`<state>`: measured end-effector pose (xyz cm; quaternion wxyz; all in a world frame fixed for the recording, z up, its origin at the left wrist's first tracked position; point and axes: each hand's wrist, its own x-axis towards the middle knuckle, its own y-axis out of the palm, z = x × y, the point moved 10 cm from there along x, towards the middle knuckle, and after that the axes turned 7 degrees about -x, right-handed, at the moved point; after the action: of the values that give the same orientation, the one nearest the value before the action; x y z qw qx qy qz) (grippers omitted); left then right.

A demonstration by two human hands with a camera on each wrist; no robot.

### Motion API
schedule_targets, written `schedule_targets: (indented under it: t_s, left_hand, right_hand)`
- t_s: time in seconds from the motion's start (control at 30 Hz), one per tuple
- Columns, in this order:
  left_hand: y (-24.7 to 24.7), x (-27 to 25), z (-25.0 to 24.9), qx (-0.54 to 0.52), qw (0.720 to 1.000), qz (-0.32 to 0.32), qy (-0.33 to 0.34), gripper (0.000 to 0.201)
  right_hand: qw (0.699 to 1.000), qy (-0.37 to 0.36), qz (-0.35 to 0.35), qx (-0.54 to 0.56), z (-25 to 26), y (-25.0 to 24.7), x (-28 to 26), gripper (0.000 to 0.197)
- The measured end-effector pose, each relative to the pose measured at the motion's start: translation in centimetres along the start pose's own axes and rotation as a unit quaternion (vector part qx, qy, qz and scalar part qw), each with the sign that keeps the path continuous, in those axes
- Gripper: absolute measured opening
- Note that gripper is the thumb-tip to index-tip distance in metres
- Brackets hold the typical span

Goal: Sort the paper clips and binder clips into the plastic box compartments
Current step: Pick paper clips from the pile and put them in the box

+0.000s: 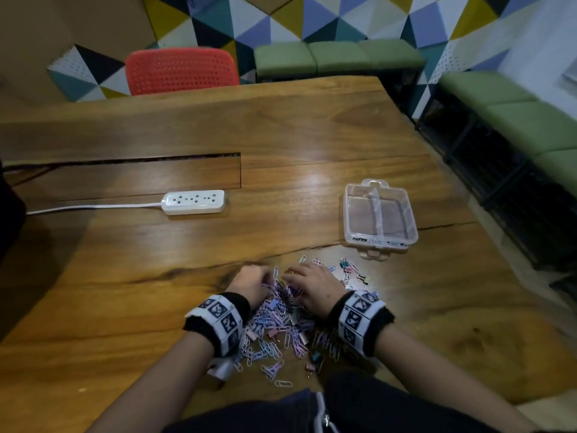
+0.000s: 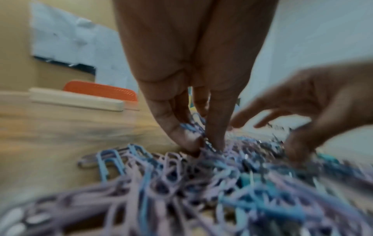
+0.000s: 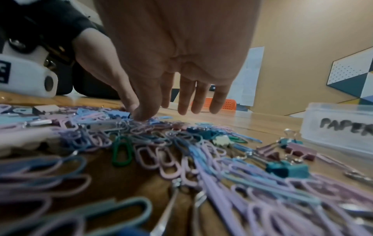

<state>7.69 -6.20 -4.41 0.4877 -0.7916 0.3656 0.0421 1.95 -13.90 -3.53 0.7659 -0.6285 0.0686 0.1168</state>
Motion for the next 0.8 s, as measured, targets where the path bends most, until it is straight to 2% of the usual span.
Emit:
schedule_targets:
  t_s: [0.07,0.13,0.23,0.3,0.37,0.47,0.53,0.57,0.6,0.63,0.67,0.7,0.77,0.8]
  left_hand:
    - [-0.2,0.1,1.2,-0.086,0.996,0.003,-0.035,0.021]
    - [-0.2,-0.2,1.9,-0.187,0.980,0.017,-0.060,0.017]
    - [0.7,-0.5,2.8,-0.300,0.946,0.070,-0.100,0.017]
    - [1.5,-0.8,3.3,-0.391,0.904,0.100,-0.141,0.011]
    - [2.2,-1.0,3.2,-0.497,0.843,0.108,-0.176,0.012]
    - [2.4,-1.2,2.7,-0.617,0.762,0.066,-0.187,0.021]
    - [2.4,-1.2,2.2,-0.661,0.728,0.044,-0.174,0.027]
    - [2.4,-1.1,2.1,-0.664,0.727,0.035,-0.168,0.027]
    - [2.3,-1.0,2.0,-0.654,0.738,0.028,-0.162,0.026]
    - [2.2,-0.7,1.9,-0.628,0.762,0.021,-0.156,0.027]
    - [2.0,-0.4,1.9,-0.579,0.801,0.014,-0.148,0.028]
    - [1.7,-0.2,1.8,-0.506,0.852,0.007,-0.137,0.030]
    - [1.1,0.3,1.3,-0.307,0.946,-0.018,-0.099,0.028]
    - [0.8,0.5,0.9,-0.208,0.974,-0.035,-0.076,0.027]
  right_hand:
    - [1.000,-0.011,0.011,-0.025,0.2,0.5,0.7,0.050]
    - [1.000,-0.012,0.013,-0.019,0.2,0.9,1.1,0.045]
    - [1.000,-0.007,0.004,0.004,0.1,1.2,1.3,0.036]
    - [1.000,0.006,0.006,0.018,-0.2,1.6,1.6,0.030]
    - [0.999,0.023,0.018,0.032,-0.6,1.9,1.7,0.026]
    - [0.998,0.025,0.019,0.045,-0.6,1.9,1.7,0.023]
    - [0.997,0.020,0.013,0.067,-0.4,1.3,1.5,0.023]
    - [0.996,0.021,0.000,0.088,-0.5,0.9,1.4,0.022]
    - [0.992,0.025,-0.024,0.119,-0.6,0.2,1.2,0.022]
    - [0.984,0.041,-0.051,0.167,-1.1,-0.5,0.9,0.021]
    - [0.968,0.068,-0.072,0.231,-1.9,-0.8,0.4,0.020]
    - [0.944,0.099,-0.080,0.303,-2.8,-0.9,-0.1,0.020]
    - [0.890,0.139,-0.068,0.429,-4.1,0.0,-1.1,0.024]
    - [0.865,0.150,-0.057,0.475,-4.6,0.6,-1.6,0.024]
